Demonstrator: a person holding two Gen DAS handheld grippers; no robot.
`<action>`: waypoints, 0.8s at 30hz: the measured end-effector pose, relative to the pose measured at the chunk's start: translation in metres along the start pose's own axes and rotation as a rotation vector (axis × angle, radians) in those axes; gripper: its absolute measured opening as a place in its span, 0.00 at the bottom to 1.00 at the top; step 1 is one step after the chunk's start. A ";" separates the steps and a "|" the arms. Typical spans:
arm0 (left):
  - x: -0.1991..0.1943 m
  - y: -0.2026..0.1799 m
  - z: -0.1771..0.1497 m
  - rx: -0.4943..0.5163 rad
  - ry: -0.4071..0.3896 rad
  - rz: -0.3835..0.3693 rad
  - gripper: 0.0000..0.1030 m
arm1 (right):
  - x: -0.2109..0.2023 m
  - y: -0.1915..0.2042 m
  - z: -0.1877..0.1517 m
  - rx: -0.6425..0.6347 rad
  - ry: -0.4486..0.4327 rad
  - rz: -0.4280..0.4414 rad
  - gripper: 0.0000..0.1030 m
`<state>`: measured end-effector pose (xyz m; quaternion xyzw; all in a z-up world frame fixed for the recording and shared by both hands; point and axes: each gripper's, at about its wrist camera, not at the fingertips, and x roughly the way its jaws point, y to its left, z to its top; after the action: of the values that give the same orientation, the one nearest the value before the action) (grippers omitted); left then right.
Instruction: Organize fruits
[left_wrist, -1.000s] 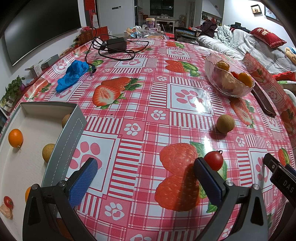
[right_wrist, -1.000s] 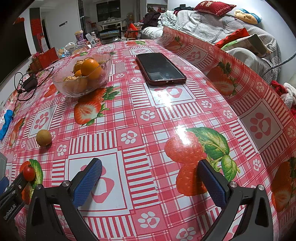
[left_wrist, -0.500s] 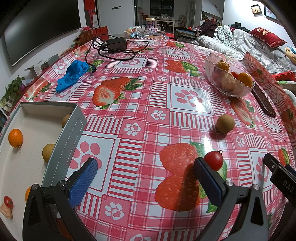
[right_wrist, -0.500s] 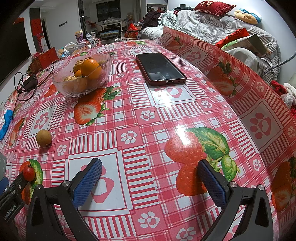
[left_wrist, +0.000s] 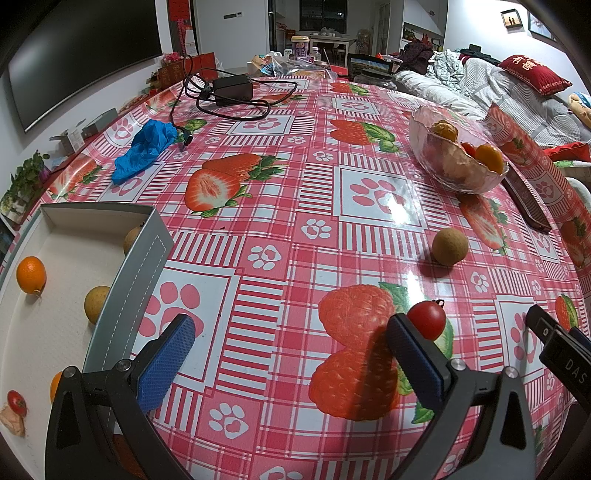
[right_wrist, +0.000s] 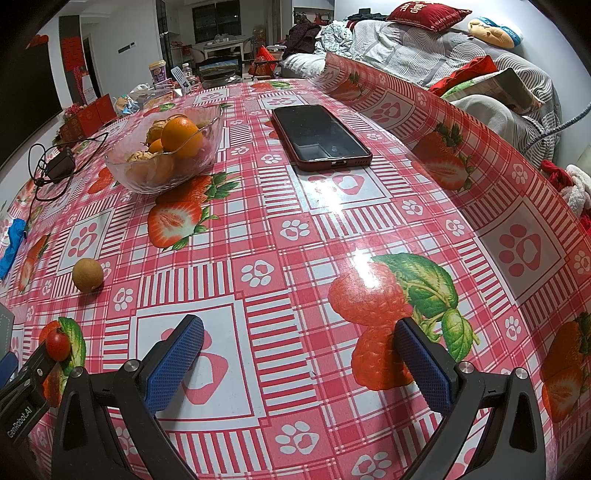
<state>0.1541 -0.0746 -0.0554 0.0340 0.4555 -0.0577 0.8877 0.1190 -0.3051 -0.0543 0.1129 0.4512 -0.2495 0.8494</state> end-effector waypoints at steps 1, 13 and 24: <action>0.000 0.000 0.000 0.000 0.000 0.000 1.00 | 0.000 -0.001 0.000 0.000 0.000 0.000 1.00; 0.000 0.000 0.000 0.000 0.000 0.000 1.00 | 0.000 0.000 0.000 0.000 0.000 0.000 1.00; 0.000 0.000 0.000 0.000 0.000 0.001 1.00 | 0.000 0.001 0.002 -0.028 0.023 0.024 1.00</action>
<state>0.1542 -0.0750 -0.0552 0.0342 0.4557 -0.0575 0.8876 0.1211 -0.3054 -0.0533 0.1092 0.4631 -0.2318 0.8485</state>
